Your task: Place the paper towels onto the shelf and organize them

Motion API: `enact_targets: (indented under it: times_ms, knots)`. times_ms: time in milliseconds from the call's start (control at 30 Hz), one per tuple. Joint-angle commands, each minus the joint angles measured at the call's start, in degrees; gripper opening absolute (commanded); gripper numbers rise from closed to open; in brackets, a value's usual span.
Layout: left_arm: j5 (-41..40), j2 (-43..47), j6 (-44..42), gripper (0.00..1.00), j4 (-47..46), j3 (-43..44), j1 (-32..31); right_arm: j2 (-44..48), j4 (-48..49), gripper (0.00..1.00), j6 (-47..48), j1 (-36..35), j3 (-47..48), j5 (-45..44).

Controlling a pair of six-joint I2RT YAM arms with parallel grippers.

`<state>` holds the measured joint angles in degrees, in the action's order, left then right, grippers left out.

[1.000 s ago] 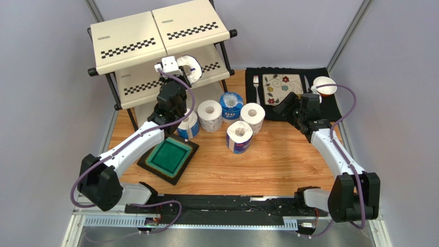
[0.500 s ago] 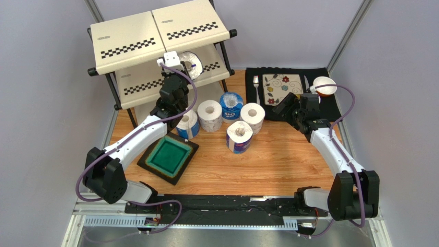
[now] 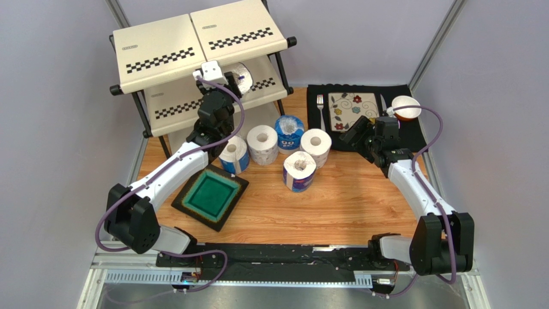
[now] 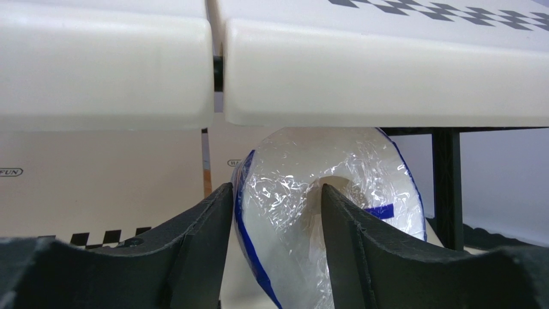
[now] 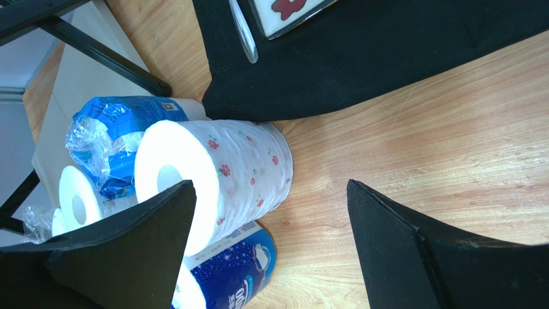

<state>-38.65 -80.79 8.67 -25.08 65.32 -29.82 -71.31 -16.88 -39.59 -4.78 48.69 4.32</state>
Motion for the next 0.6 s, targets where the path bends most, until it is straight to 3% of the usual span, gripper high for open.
enact_targets:
  times_ms: [0,433,567]
  knots:
    - [0.86,0.11,0.65,0.62,-1.81,2.44,0.64,-0.85,1.77,0.91,0.31,0.21,0.62,1.66]
    - [2.09,2.92,1.00,0.63,-1.47,0.87,0.73,-1.47,1.86,0.91,0.57,0.21,0.62,2.63]
    - [5.77,9.23,9.14,0.63,2.05,-5.01,0.64,-1.38,2.12,0.91,0.48,0.21,0.45,2.63]
